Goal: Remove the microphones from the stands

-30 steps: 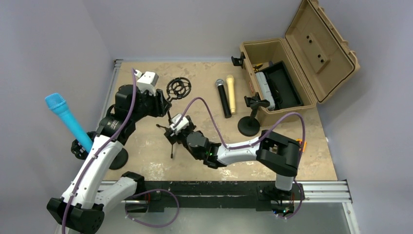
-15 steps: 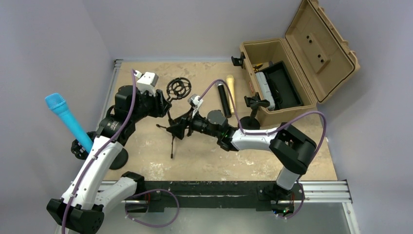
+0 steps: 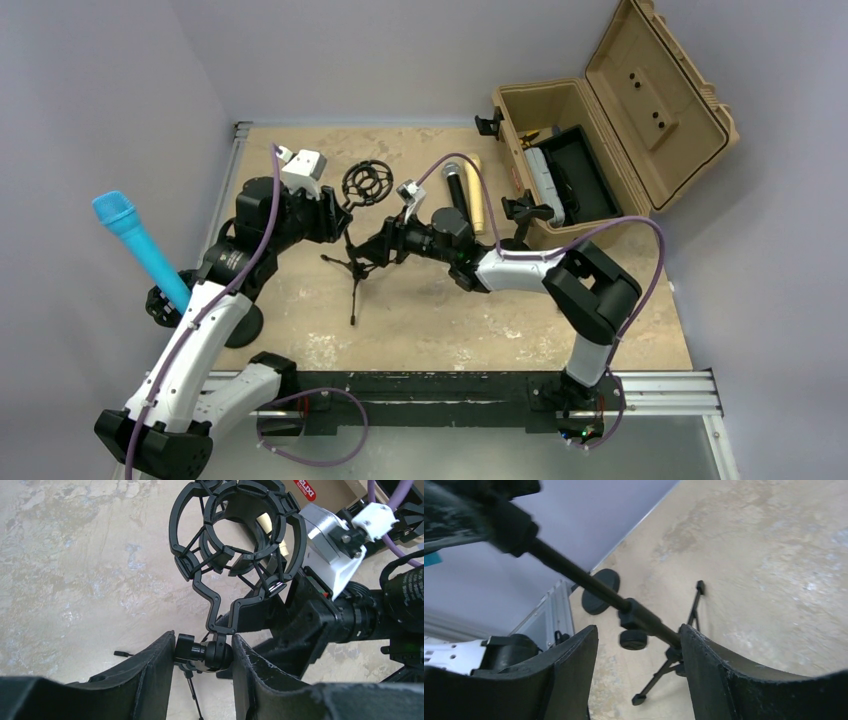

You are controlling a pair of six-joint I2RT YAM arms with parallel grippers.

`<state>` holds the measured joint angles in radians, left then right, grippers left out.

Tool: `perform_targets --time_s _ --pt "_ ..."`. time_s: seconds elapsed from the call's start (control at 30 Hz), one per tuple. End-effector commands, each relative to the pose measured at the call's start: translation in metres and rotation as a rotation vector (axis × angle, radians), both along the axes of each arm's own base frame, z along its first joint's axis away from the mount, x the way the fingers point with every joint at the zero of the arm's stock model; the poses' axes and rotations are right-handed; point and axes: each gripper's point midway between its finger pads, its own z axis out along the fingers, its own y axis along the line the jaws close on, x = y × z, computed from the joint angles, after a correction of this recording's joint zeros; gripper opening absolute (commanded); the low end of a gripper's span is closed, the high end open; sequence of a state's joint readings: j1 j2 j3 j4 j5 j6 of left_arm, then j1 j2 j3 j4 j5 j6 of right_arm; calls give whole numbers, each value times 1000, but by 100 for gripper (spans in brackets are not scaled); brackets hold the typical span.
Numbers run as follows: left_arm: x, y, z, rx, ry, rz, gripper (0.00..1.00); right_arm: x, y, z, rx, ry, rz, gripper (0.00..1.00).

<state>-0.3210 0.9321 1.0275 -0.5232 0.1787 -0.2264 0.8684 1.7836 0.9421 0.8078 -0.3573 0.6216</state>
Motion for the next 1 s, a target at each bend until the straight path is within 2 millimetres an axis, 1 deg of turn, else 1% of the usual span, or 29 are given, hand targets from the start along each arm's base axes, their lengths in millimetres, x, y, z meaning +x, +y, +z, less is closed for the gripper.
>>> perform_targets --time_s 0.0,0.07,0.13,0.23,0.37,0.53,0.7,0.9,0.97 --pt "-6 -9 1 -25 -1 -40 19 20 -9 1 -34 -1 -91 61" --pt "-6 -10 1 -26 -1 -42 19 20 -7 -6 -47 -2 -77 61" --pt "-6 -10 2 -26 -2 -42 19 15 -3 -12 -43 12 -46 57" --pt "-6 -9 1 -23 0 -40 19 5 1 -10 -2 17 9 51" --pt "-6 -10 0 -24 3 -44 18 -3 2 -3 27 -1 49 52" --pt "-6 -11 0 -26 5 -48 18 -4 6 -7 25 -1 71 46" --pt "-5 -10 -1 -23 5 -45 17 -7 11 -10 25 -7 88 46" --pt "-6 -11 -1 -26 6 -49 16 -2 10 -3 35 -31 60 30" --pt "-6 -12 -1 -27 6 -51 16 2 11 0 36 -39 43 30"
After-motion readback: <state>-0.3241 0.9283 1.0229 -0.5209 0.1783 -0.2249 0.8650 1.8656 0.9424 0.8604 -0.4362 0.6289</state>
